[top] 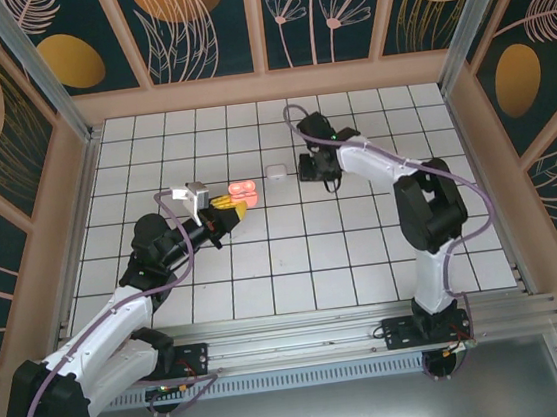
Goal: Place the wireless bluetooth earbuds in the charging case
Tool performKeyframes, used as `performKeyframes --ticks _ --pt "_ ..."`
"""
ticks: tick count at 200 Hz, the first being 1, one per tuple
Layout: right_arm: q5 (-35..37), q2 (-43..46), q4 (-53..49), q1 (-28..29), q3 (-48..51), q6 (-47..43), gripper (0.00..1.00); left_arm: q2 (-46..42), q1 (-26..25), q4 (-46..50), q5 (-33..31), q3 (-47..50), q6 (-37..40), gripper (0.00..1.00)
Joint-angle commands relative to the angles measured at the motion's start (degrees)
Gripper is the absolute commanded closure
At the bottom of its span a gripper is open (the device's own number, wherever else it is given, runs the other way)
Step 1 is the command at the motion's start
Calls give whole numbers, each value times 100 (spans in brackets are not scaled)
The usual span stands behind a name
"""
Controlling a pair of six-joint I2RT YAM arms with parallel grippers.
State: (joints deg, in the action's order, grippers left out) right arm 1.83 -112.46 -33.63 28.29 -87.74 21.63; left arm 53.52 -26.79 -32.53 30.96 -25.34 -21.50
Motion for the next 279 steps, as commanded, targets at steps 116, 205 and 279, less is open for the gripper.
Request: performKeyframes --ticks 116,205,279 --pt "-166 -2255 -1498 -320 -2744 -563 58 466 -20 -139 51 -246 23 100" --pt "-123 -2491 -1569 -243 -2780 -463 59 494 -24 -121 7 -226 104 100" --pt "-23 -2570 -1590 -177 -2765 -475 67 481 -21 -78 0 -234 135 100"
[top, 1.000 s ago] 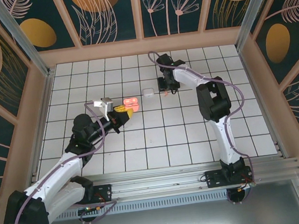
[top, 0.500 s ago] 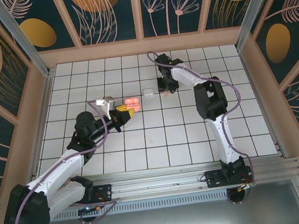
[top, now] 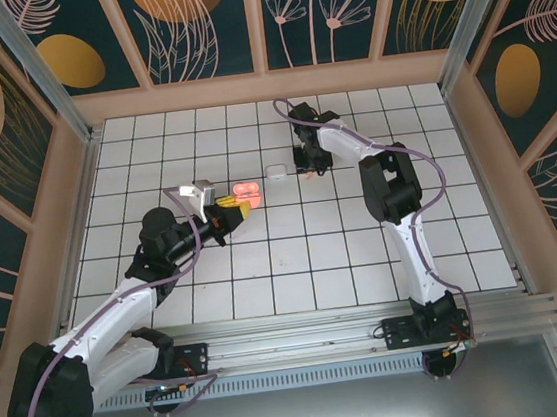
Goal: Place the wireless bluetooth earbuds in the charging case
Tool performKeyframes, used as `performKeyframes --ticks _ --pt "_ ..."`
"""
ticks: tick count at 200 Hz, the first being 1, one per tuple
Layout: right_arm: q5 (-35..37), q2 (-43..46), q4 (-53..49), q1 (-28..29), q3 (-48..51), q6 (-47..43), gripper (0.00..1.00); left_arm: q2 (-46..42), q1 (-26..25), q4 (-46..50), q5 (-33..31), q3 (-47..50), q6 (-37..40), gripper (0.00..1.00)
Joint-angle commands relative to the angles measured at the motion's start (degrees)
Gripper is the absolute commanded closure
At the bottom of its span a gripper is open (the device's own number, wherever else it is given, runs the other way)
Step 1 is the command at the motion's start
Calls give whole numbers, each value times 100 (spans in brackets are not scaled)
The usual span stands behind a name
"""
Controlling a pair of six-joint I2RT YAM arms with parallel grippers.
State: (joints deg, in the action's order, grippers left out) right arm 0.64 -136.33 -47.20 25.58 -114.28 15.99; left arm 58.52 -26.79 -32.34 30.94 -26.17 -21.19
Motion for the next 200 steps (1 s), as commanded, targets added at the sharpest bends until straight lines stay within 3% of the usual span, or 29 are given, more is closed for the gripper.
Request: performKeyframes --ticks 1,80,200 --pt "94 -183 -235 95 -112 93 67 -18 -25 -97 1 -156 105 100" --pt "267 -45 -382 225 -150 63 77 -108 -22 -47 -55 -116 98 100" --pt "631 910 -588 442 -131 -56 79 -166 -22 -69 -55 -125 53 100"
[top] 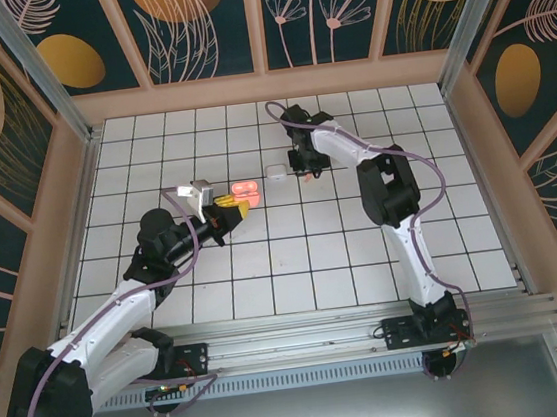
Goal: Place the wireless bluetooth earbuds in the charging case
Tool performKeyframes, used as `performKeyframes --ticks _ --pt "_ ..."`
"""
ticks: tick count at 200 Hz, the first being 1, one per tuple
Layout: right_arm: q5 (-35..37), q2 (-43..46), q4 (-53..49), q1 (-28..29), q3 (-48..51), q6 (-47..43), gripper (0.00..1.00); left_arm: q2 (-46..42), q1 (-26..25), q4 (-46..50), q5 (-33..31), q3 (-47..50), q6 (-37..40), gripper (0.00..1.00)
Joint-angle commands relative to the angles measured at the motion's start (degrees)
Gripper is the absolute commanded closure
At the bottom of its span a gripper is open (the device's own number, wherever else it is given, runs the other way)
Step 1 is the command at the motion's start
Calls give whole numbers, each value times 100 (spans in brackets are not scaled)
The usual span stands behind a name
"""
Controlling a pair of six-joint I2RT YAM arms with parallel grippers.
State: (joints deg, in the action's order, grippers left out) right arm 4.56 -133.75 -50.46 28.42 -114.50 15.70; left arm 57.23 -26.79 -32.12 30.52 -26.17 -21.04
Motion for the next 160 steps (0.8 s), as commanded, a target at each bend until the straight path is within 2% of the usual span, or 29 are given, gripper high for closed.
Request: performKeyframes --ticks 1,29,160 --pt "243 663 -267 165 -108 -30 79 -37 -21 -92 -12 -125 38 100" --pt "466 1002 -332 262 -100 -50 79 21 -20 -192 32 -130 -21 100" --pt "1734 2905 -51 1636 279 -155 78 688 -20 -777 345 -472 -295 100"
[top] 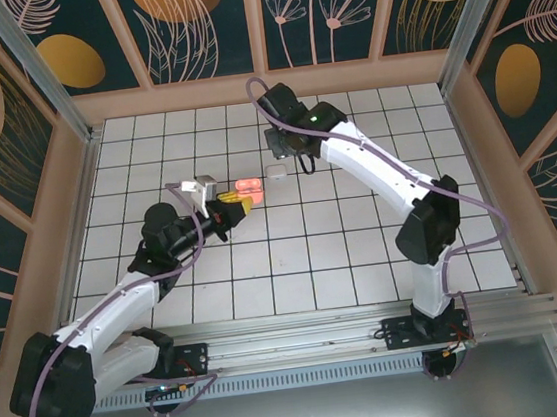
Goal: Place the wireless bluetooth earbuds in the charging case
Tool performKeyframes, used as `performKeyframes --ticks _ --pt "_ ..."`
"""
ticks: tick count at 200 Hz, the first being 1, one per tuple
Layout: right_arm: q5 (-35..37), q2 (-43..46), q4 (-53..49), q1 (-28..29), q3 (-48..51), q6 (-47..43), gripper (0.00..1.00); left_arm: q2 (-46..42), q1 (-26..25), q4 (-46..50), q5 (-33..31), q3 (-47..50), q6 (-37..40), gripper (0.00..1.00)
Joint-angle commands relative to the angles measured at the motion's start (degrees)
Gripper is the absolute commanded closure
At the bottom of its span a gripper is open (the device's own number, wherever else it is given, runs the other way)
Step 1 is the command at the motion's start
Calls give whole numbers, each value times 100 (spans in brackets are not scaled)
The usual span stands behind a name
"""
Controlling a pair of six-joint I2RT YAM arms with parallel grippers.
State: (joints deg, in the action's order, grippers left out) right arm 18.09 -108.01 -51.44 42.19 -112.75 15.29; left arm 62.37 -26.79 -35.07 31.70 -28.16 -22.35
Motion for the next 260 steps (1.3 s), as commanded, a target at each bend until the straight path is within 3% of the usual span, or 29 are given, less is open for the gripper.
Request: performKeyframes --ticks 1,103,179,260 --pt "389 340 51 270 104 -109 78 185 -24 -482 229 -280 -164 100" --pt "361 1218 604 1048 746 -2 77 443 -21 -764 310 -516 -297 100" --pt "286 1633 1053 1195 1482 54 77 583 -20 -841 358 -667 -419 100" --pt "270 1667 1303 1297 1553 -107 77 615 -21 -931 419 -668 -556 100"
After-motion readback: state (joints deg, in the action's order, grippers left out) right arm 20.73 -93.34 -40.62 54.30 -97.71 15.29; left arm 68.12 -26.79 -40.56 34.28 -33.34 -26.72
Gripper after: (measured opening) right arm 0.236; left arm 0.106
